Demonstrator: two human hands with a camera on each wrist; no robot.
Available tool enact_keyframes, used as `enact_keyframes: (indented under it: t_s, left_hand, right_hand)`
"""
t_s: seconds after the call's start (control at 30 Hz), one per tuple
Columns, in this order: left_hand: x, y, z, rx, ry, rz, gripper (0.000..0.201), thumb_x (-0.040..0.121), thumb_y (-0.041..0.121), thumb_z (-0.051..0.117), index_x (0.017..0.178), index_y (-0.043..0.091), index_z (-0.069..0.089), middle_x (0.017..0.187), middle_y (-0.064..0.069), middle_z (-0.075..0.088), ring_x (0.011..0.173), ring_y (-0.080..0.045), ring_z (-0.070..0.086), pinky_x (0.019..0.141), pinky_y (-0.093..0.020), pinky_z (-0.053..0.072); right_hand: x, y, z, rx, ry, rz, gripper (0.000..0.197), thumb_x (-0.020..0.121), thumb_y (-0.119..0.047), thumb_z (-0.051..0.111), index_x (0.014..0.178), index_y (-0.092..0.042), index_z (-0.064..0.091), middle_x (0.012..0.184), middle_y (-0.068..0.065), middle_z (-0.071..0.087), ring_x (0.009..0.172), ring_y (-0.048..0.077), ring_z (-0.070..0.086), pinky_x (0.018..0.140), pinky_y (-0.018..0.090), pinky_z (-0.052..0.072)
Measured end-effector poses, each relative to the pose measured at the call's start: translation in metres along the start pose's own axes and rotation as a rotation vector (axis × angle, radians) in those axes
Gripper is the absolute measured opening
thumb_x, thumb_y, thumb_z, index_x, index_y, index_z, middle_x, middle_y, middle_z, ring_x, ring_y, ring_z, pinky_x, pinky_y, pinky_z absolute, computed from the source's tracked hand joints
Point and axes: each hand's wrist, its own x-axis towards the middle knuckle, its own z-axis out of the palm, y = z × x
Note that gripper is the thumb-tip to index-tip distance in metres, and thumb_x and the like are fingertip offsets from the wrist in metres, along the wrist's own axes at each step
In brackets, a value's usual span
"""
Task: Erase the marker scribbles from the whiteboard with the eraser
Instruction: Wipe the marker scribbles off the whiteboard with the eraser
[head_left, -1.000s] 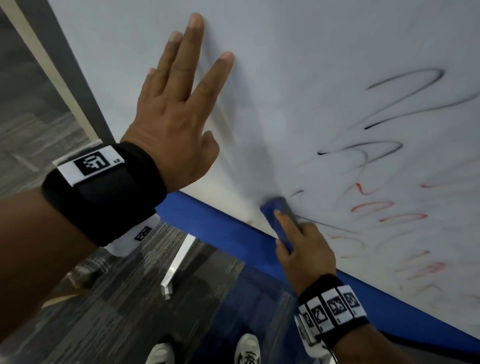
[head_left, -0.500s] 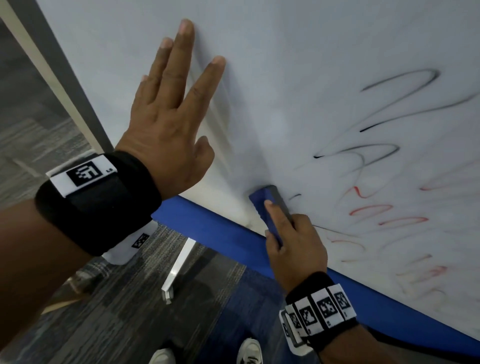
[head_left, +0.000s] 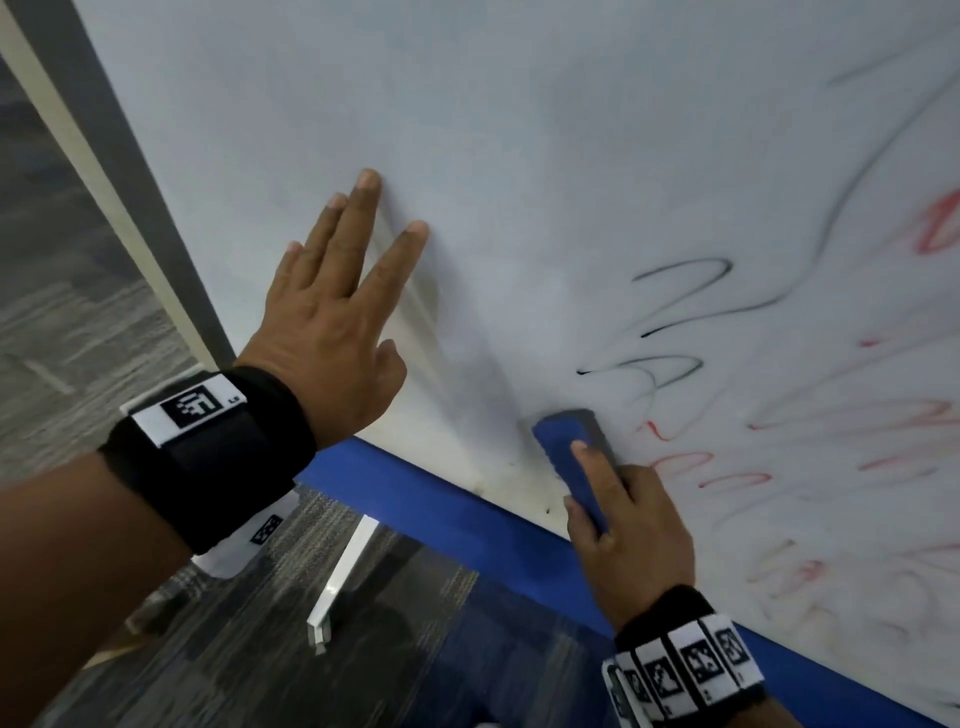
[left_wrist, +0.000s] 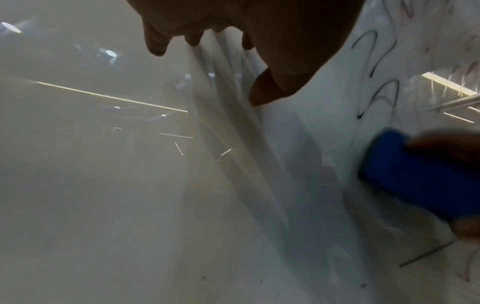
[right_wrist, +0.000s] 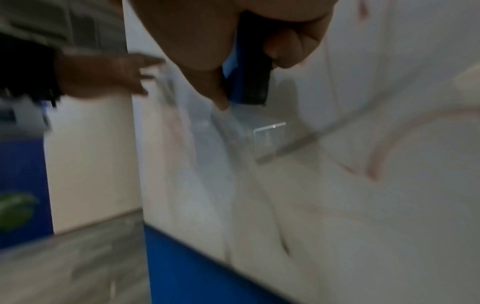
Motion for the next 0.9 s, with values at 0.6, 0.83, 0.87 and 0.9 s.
enact_keyframes:
  t_s: [0.6,0.83,0.87,0.9]
  left_hand:
    - [-0.002,0.006,-0.001,-0.03,-0.028,-0.034,0.093,0.077,0.021,0.054,0.16,0.018,0.014,0.167,-0.021,-0.005,0.155,-0.04,0.005,0.116,-0.065,0.025]
    - [-0.001,0.014,0.001,-0.013,0.051,0.011,0.088,0.078,0.018,0.056,0.157,0.001,0.023,0.161,-0.036,0.005,0.153,-0.043,0.007,0.127,-0.043,0.008]
    - [0.0,0.014,0.001,-0.014,0.055,0.013,0.088,0.077,0.018,0.056,0.157,0.001,0.023,0.161,-0.036,0.005,0.153,-0.043,0.006,0.127,-0.042,0.008]
    - [0.0,0.014,0.002,-0.011,0.056,0.019,0.088,0.077,0.018,0.056,0.157,0.0,0.023,0.16,-0.037,0.005,0.153,-0.043,0.007,0.127,-0.042,0.008]
  right_hand:
    - [-0.07,0.059,0.065,-0.144,-0.497,0.095,0.117,0.078,-0.015,0.075,0.141,-0.065,-0.011,0.093,0.0,0.049,0.074,0.018,0.051,0.053,0.031,0.049]
    - [-0.034,0.036,0.067,-0.043,-0.189,0.008,0.082,0.075,-0.018,0.078,0.143,-0.041,0.038,0.083,0.001,0.05,0.068,0.021,0.053,0.045,0.033,0.048]
    - [-0.042,0.048,0.071,-0.08,-0.266,0.037,0.095,0.07,-0.017,0.082,0.146,-0.044,0.033,0.084,0.001,0.051,0.068,0.02,0.053,0.044,0.032,0.047]
    - [-0.053,0.06,0.073,-0.125,-0.393,0.038,0.112,0.065,-0.015,0.086,0.149,-0.051,0.02,0.086,0.0,0.051,0.069,0.019,0.053,0.045,0.031,0.047]
